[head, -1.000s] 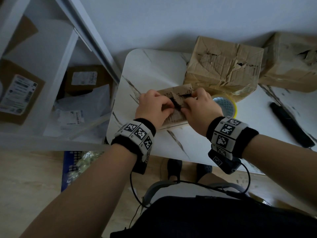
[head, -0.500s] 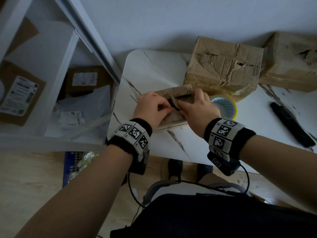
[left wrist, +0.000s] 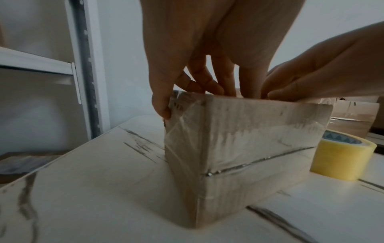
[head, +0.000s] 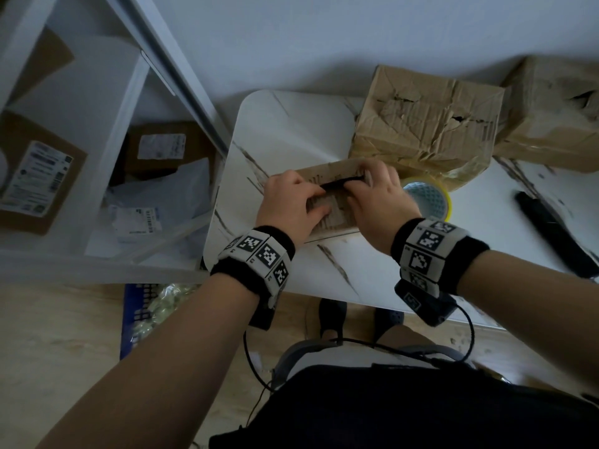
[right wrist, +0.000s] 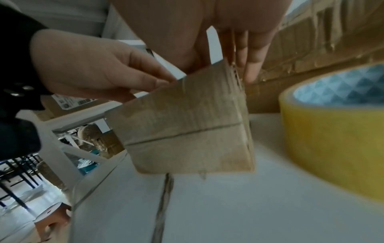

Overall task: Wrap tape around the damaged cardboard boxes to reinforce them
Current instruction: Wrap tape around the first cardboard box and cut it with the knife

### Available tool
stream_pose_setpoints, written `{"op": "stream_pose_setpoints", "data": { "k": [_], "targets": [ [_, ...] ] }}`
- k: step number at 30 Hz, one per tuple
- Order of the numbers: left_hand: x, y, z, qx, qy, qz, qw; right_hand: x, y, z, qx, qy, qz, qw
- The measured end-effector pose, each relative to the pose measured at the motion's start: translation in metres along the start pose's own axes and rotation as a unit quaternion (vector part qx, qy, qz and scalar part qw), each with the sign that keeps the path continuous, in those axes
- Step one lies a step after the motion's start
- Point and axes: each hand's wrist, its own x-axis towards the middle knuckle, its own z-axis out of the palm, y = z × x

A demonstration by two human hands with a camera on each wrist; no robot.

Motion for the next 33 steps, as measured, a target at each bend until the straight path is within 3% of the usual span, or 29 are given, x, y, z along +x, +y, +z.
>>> {"op": "stream_pose_setpoints", "data": {
  "k": [6,10,15,20,28,33],
  "targets": [
    [0.002,-0.001,-0.004,0.022,-0.030,0.002,0.999,0.022,-0.003,-0.008,-0.153,-0.094,-0.042,0.983],
    [0.003,-0.003,-0.008,0.031,-0.047,0.010,0.998,0.029,-0.009,-0.012,-0.163,-0.136,-0.040,0.976],
    [0.002,-0.001,-0.006,0.031,-0.050,0.024,0.998,0.035,-0.007,-0.018,-0.058,-0.120,-0.034,0.991],
    [0.003,-0.001,-0.003,0.024,-0.044,0.016,0.999,0.039,0.006,-0.022,0.083,-0.052,0.000,0.995],
    [0.017,0.003,-0.005,-0.020,-0.003,-0.031,0.999,0.036,0.004,-0.013,0.122,-0.030,0.021,0.992],
    [0.020,0.004,-0.001,0.016,0.015,-0.050,0.998,0.026,0.000,-0.011,0.147,-0.011,0.023,0.989]
  ]
}}
